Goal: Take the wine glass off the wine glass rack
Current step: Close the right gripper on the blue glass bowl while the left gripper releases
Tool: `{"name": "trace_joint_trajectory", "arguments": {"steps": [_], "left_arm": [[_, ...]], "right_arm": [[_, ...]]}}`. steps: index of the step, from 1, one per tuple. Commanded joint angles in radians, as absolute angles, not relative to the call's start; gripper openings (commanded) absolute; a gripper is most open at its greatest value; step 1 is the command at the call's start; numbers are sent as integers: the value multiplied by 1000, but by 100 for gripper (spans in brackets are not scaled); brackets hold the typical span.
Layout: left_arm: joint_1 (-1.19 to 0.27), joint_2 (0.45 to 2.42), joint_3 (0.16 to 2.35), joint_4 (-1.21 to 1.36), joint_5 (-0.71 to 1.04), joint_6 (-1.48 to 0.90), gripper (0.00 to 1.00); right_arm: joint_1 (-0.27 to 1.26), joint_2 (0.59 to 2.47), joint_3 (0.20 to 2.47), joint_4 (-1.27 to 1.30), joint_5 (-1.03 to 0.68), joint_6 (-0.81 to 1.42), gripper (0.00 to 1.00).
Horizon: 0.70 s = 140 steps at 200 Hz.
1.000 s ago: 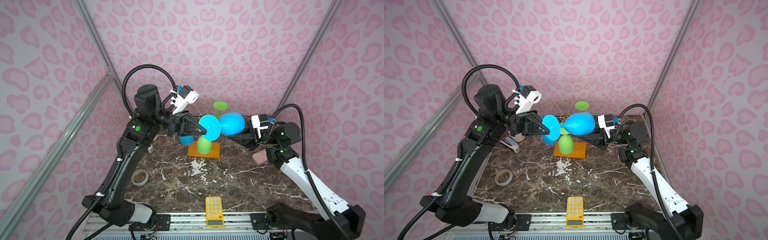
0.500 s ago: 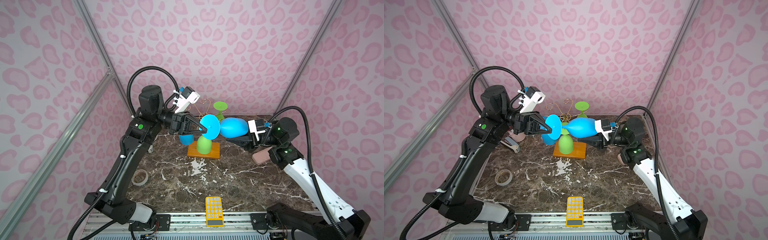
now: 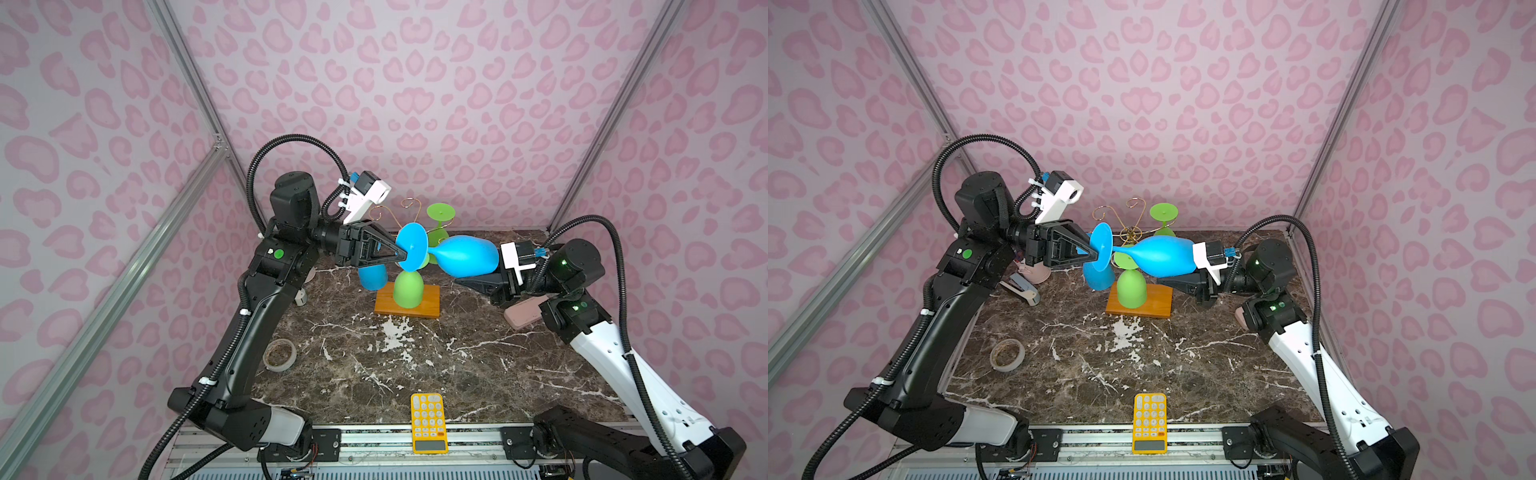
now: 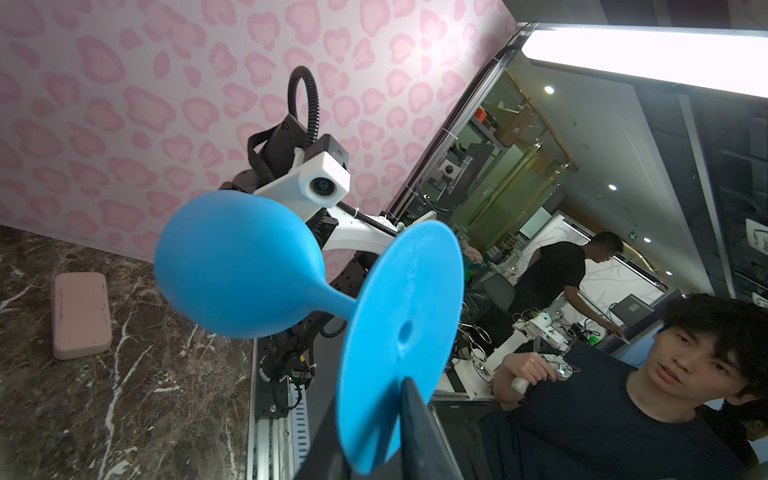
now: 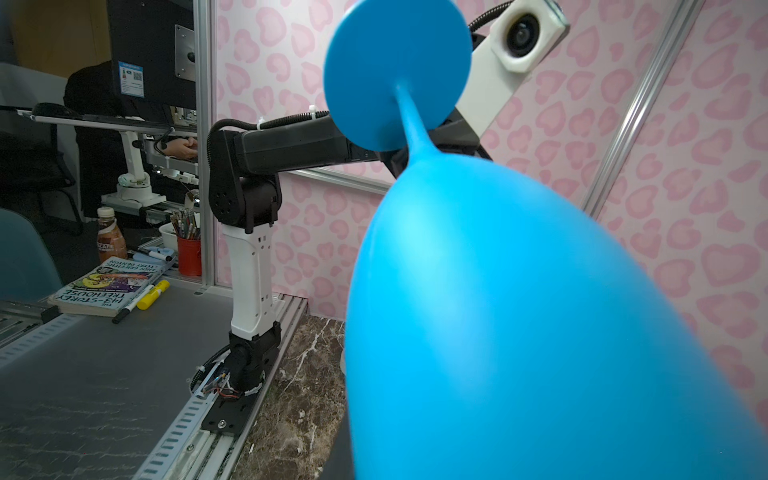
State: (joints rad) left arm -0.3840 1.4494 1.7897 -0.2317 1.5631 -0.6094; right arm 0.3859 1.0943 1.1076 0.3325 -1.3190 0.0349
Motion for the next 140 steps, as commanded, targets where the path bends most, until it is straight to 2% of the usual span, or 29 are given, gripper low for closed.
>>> {"name": "trace_joint_trajectory", "arguments": {"steps": [1,9,14,85,140], "left_arm": [[-378,1461,1782,-205,1678,-588,34],[-374,1460,1780,-204,1676,-586,35],[-371,1458,1779,-204,1677,-585,41],[-342,1430,1752,-179,1671,-596,78],[-292,1408,1744,-159,1642,-606,94]], "right_arm": [[397,1082,1120,423,-1305,77,0],[398,1078,1120,417,-1304,75,0],[399,1076,1120,416,-1301,74,0],[406,1033,1133,370,-1269,56,0],[408,996,1124,315,-1245,31,0]]}}
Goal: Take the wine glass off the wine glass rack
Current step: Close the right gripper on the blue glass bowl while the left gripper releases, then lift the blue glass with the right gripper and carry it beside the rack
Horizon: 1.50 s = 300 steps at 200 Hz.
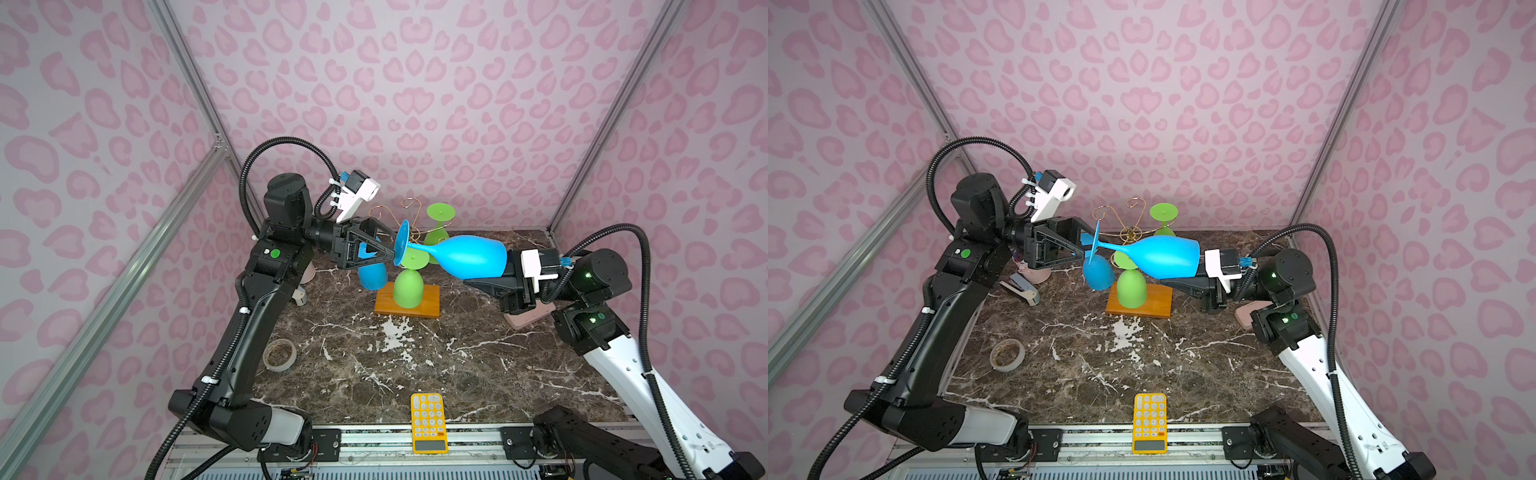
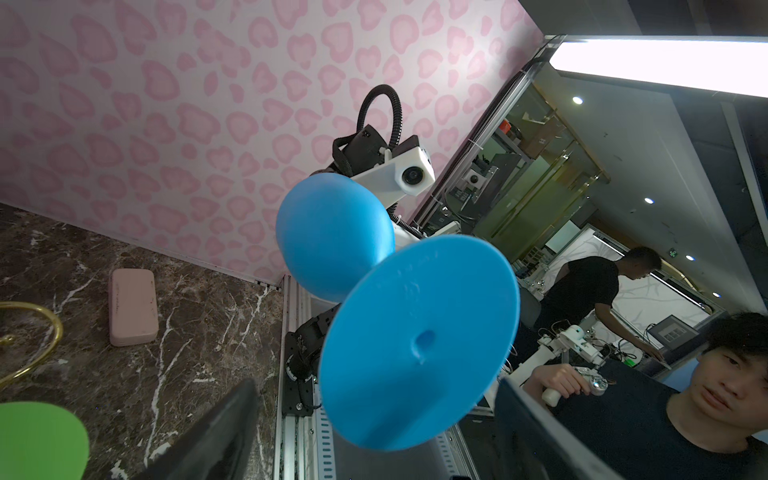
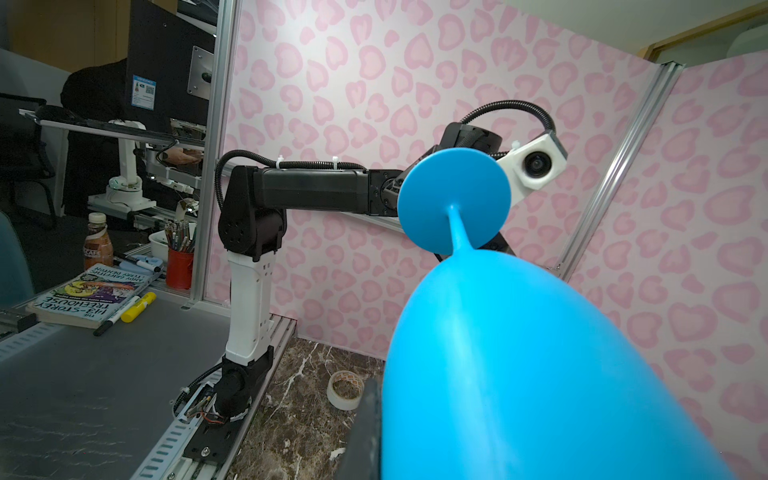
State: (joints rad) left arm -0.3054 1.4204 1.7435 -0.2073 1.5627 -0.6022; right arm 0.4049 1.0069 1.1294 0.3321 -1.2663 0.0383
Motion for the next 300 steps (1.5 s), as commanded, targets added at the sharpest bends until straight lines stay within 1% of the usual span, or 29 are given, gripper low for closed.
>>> {"name": "trace_joint_trajectory", "arguments": {"steps": [1,22,49,70,84,105,139,152,170,207,249,277,300], "left_arm": [[-292,1408,1745,-158,1641,-607,94],[-279,1408,1755,-128,1634,-635,97],[-250,1396,1762,-107,1612,-654,99],[-223,1379,1760,-81,1589,-670,99],[-208,1361,1747,-65,1567,-665,98],[-190,1337,1718,-58,1520,-643,97],[-166,1288,1672,-60,1422,-603,97],[-159,1254,1650,-106,1366,-528,97],[-155,1191,1597,-174,1236,-408,97],[-153,1051,1468,-190,959,-276,97],[-153,924,1365,-216,623,-217,97],[-153,862,1300,-220,483,-194,97],[-153,825,1262,-214,425,-185,97]], "right_arm": [[408,996,1124,315,-1245,31,0],[406,986,1130,277,-1219,14,0],[407,962,1134,218,-1131,1,0],[406,933,1153,163,-968,8,0],[406,925,1187,103,-812,11,0],[405,942,1233,45,-668,22,0],[396,1052,1418,-209,-411,8,0],[387,1121,1529,-343,-325,-10,0],[359,1230,1670,-518,-218,-9,0],[269,1378,1813,-724,-162,-11,0],[257,1566,1954,-969,-86,-43,0],[256,1671,1983,-1091,-40,-55,0],[262,1782,2050,-1201,-49,-72,0]]}}
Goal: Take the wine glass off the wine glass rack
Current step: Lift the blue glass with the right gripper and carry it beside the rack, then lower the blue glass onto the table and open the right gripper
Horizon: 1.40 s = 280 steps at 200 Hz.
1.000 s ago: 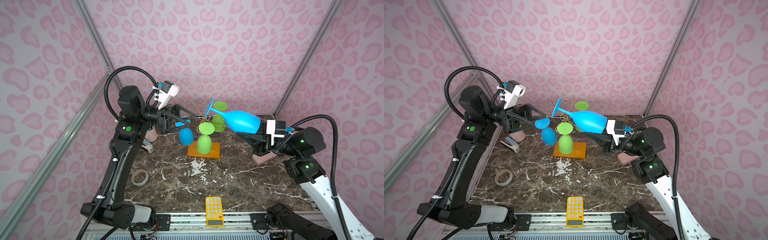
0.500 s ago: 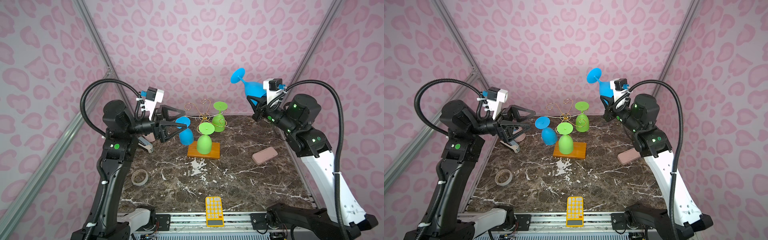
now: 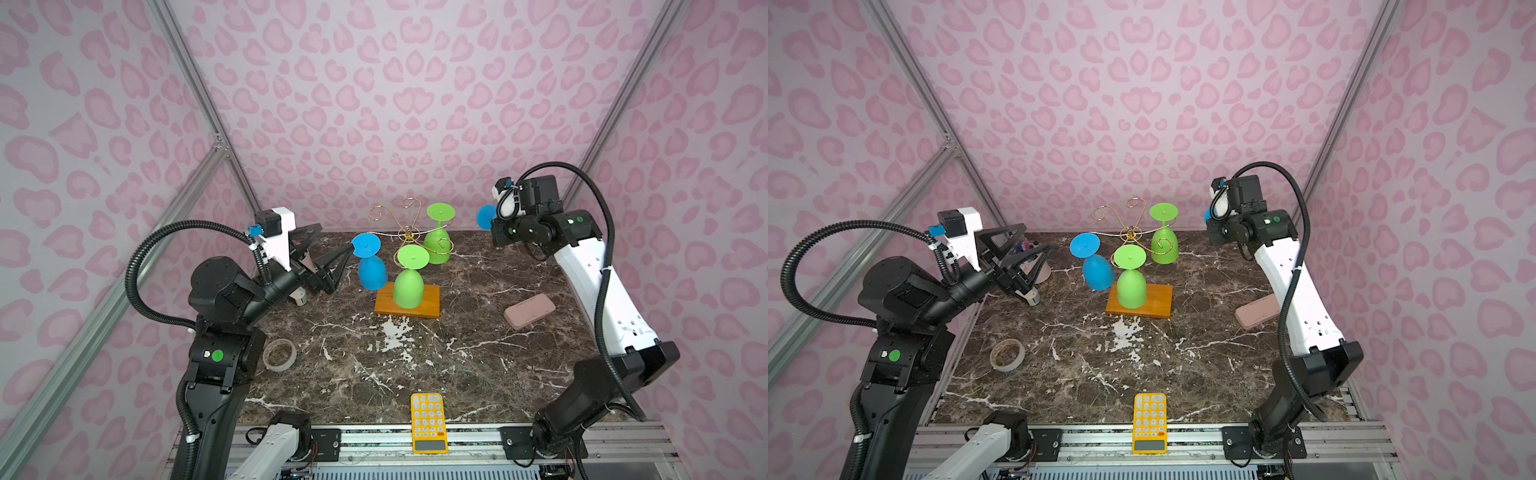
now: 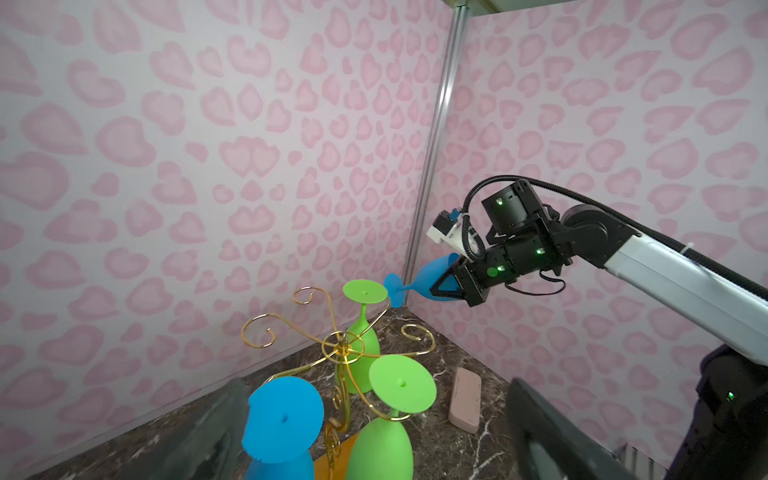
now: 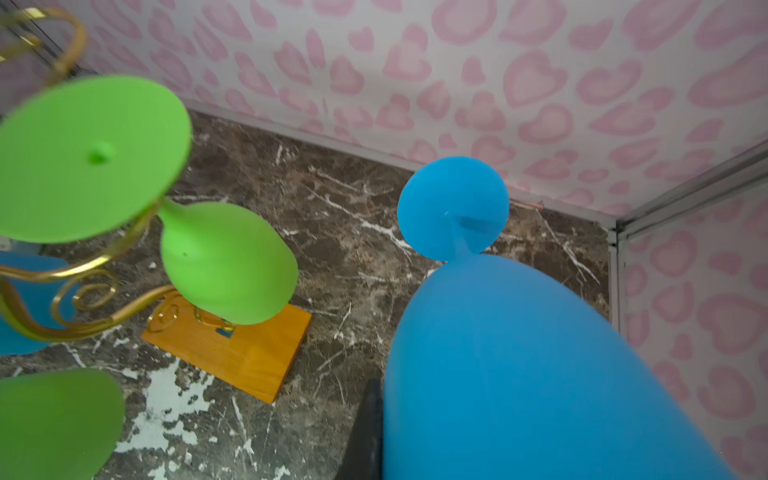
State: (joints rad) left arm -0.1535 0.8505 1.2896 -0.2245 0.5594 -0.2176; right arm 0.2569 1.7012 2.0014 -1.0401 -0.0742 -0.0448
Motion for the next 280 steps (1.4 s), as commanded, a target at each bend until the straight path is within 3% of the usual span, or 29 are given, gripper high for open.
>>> {"name": "trace_joint_trajectory", "arguments": {"steps": [1,61,98,171,280], "left_arm": [[-153,824,1261,-213,425,-185,97],[-153,797,1245,-270,417,-148,97],[-153,790,1241,-275,428,-134,97],[-153,776,1230,-279,429,-120,97],[-153,773,1218,-285,430,-108,97]], "right_arm": [[263,1787,2053,-1206,-49,-73,0],[287,2025,2254,-1397,-121,-107,0],[333,2109,2278,-1472,-32,-99,0],[386,2142,2250,-1492,-25,-90,0],[346,2197,2221,-1517,-51,-68,0]]}}
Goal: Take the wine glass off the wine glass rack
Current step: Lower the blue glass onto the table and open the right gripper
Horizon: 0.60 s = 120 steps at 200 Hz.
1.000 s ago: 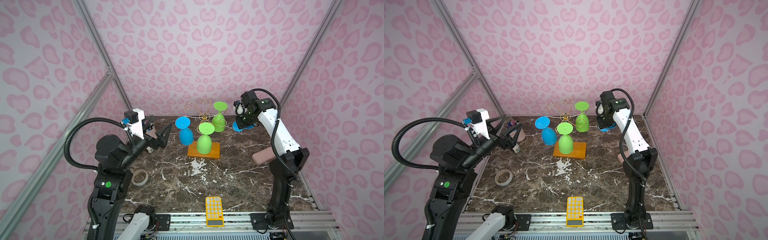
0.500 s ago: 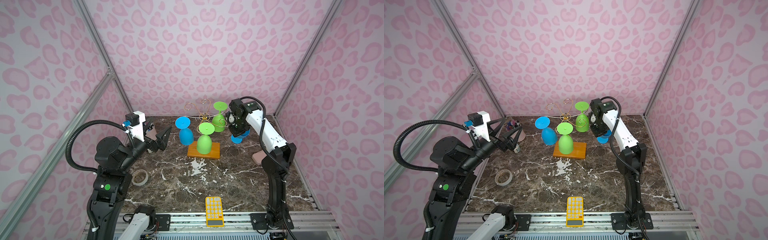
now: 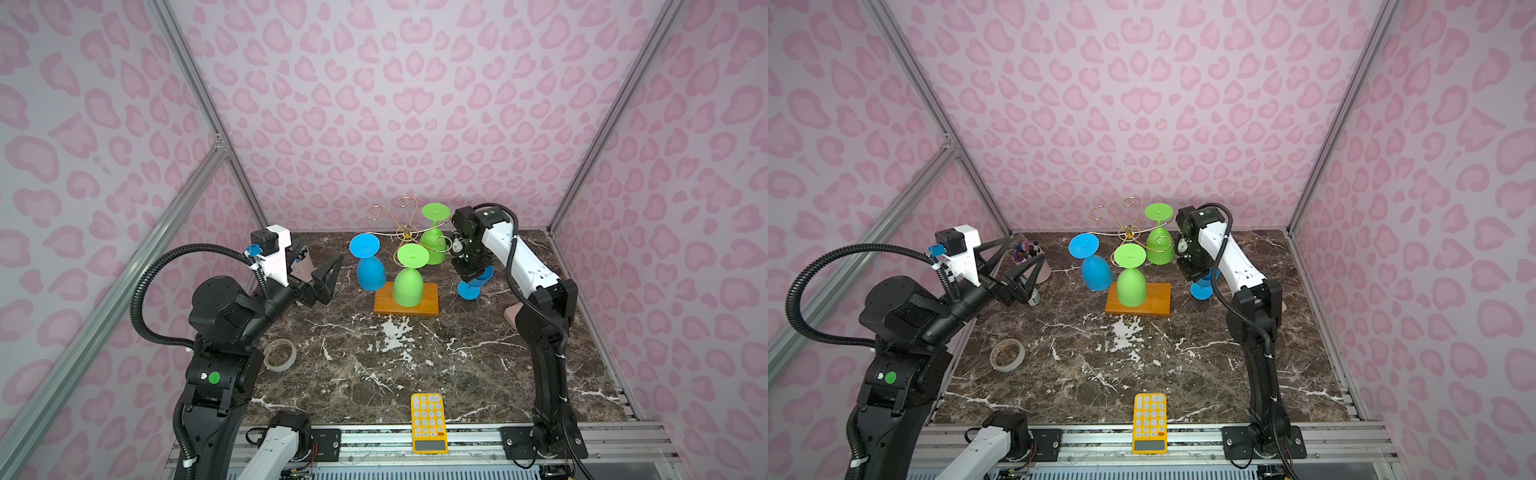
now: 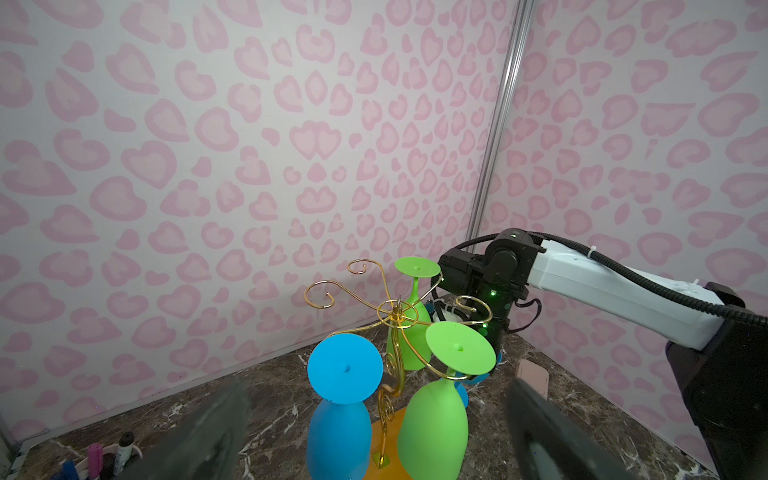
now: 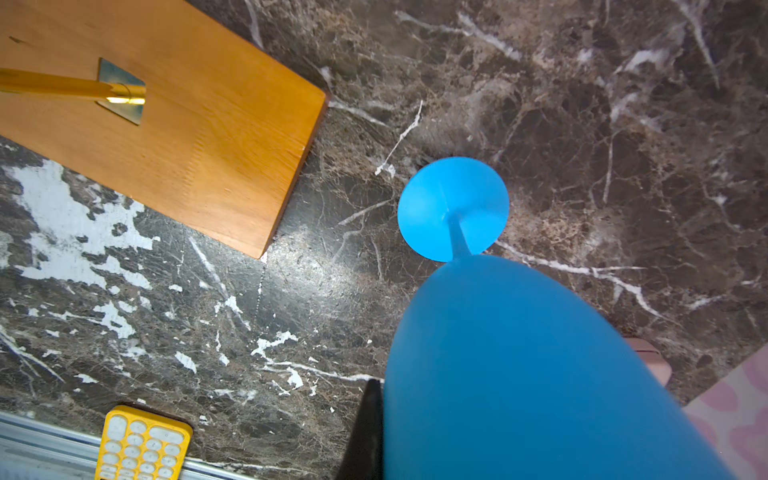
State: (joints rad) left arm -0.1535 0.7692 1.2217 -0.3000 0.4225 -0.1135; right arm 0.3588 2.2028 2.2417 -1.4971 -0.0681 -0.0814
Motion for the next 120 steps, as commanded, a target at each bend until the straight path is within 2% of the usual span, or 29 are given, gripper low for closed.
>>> {"name": "trace_joint_trajectory", "arguments": {"steps": [1,90,120], "left_arm": [[-153,773,1217,-284,430,-109,97],[-153,772,1215,-279,430,-109,97],[-153,776,1215,-279,431,-110,97]], "right_arm": [[345,2197,2220,-1517,-51,-67,0],[301,2208,2177,-1497,-31,-49,0],[301,2209,2188,-1497,-35,-46,12]]}}
